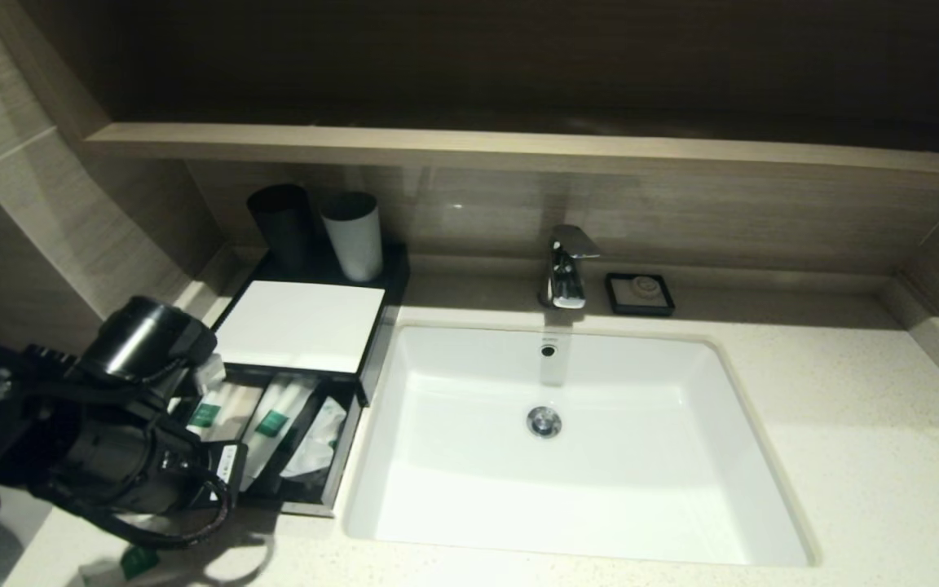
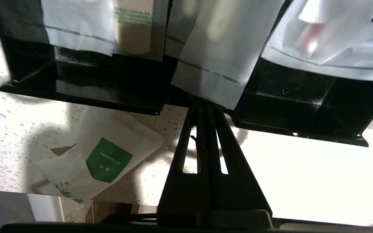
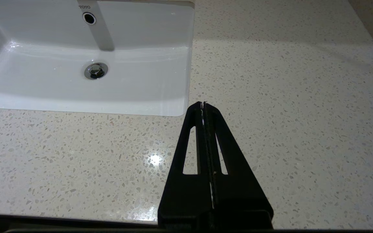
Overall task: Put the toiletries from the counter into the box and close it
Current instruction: Place the bathroom toiletry into the drawer
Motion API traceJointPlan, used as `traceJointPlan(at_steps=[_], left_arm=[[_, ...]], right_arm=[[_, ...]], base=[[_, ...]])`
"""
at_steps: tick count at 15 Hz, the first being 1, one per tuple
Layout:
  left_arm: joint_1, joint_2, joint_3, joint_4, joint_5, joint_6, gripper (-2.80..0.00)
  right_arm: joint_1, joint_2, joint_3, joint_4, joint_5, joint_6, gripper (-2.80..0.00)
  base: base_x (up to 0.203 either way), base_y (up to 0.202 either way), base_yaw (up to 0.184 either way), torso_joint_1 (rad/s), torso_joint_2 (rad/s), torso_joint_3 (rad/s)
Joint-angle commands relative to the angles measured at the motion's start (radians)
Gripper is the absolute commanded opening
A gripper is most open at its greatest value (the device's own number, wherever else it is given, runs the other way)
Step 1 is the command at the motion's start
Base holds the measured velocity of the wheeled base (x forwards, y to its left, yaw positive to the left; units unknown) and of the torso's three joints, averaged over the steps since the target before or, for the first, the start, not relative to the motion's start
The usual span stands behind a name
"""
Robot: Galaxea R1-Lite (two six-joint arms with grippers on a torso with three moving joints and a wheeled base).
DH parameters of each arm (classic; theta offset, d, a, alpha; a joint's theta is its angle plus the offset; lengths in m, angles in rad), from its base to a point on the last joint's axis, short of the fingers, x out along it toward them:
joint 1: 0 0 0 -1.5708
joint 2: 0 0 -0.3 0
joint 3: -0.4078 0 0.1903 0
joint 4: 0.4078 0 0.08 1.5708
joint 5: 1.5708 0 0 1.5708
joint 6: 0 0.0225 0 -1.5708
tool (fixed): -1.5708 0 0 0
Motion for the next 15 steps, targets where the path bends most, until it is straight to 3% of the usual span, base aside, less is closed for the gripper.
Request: traceJointPlan(at_steps=[1, 15], left_arm=[[0.0, -0.021, -0.009, 0.004, 0.008, -0.005, -2.8], [-0.002, -0.136, 0.012, 0.027, 0.008, -0.014, -2.8]], right_arm=[[0.0, 0.001, 0.0, 0.0, 0.0, 0.0, -2.8], [0.0, 0.001, 0.0, 0.0, 0.0, 0.0, -2.8]], base=[[0.0, 0.0, 0.0, 0.0, 0.0, 0.0], [0.0, 0.0, 0.0, 0.0, 0.0, 0.0]])
